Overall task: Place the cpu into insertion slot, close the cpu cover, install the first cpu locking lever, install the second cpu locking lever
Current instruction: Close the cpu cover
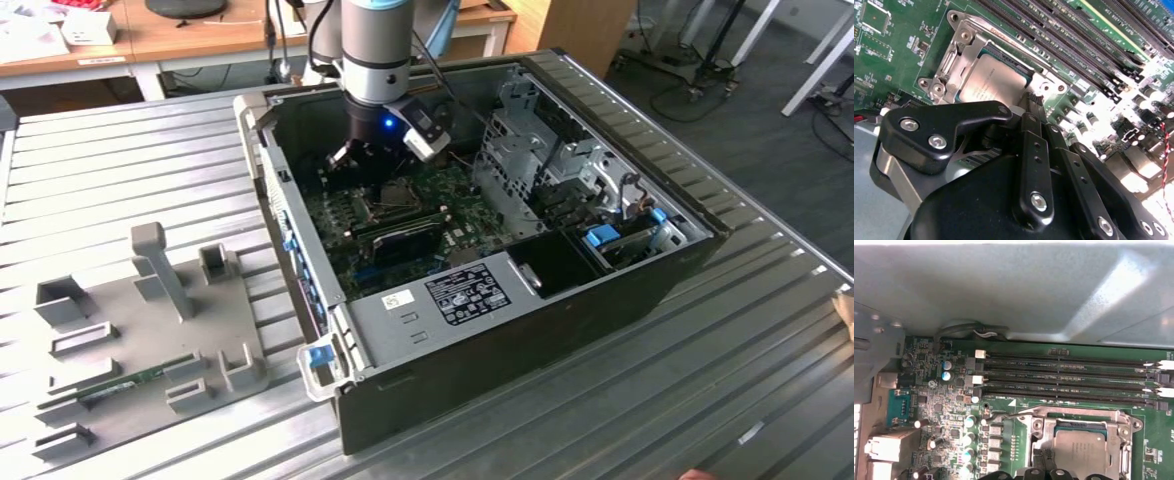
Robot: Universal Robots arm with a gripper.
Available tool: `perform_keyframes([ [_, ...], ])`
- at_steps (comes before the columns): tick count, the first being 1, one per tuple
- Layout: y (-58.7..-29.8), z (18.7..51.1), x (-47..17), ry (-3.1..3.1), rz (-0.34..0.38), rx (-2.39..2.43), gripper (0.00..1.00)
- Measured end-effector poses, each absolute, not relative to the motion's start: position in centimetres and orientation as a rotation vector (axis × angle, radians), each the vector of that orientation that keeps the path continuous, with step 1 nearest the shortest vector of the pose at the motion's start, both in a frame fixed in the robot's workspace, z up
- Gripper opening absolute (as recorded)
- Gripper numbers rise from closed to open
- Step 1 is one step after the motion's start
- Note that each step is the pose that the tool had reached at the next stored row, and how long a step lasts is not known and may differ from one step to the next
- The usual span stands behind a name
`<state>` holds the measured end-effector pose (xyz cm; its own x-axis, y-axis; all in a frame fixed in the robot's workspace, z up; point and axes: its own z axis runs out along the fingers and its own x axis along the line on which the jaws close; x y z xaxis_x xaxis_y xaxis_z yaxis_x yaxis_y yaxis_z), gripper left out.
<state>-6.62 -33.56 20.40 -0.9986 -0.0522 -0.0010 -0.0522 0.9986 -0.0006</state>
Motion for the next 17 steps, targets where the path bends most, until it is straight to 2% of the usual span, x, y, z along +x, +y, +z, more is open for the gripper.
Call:
perform_keyframes([
  [17, -33.6, 21.9, -6.6, 3.139, -0.001, -0.082, 0.10],
])
